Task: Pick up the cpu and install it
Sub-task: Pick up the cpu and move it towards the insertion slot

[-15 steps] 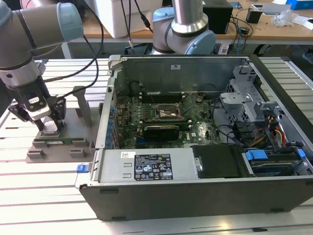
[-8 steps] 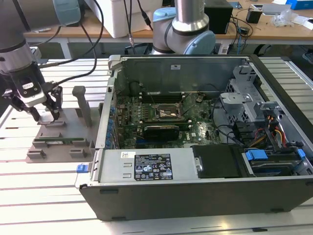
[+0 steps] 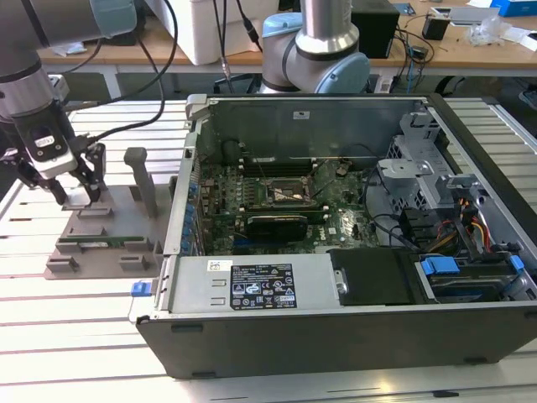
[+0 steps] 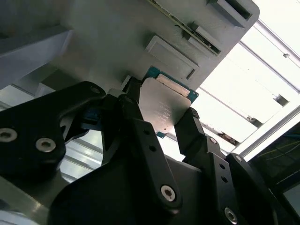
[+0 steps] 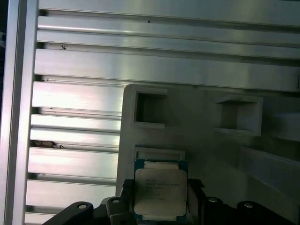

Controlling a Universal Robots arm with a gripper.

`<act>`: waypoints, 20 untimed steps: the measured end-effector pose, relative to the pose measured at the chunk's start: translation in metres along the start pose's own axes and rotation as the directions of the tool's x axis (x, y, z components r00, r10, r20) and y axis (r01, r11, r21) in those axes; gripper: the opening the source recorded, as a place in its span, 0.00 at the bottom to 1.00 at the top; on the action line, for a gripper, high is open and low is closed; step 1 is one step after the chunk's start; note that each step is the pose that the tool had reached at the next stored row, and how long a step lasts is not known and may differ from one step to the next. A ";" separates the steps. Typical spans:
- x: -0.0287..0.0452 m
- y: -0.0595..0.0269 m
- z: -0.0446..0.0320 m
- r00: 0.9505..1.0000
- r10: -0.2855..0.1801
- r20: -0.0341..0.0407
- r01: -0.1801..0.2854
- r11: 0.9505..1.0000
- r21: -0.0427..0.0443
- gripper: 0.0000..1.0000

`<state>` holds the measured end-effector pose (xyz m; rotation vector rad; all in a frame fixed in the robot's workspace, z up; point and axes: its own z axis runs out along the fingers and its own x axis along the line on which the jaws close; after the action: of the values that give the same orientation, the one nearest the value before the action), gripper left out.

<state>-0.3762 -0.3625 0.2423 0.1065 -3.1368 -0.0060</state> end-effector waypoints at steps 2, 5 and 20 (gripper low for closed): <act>0.0000 0.0000 -0.0014 1.000 0.000 0.000 0.000 1.000 0.000 0.54; 0.0000 0.0000 -0.0027 1.000 0.000 0.000 0.000 1.000 0.000 0.54; 0.0000 0.0007 -0.0211 1.000 0.000 0.000 0.000 1.000 0.001 0.54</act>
<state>-0.3762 -0.3619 0.2634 0.1066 -3.1368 -0.0046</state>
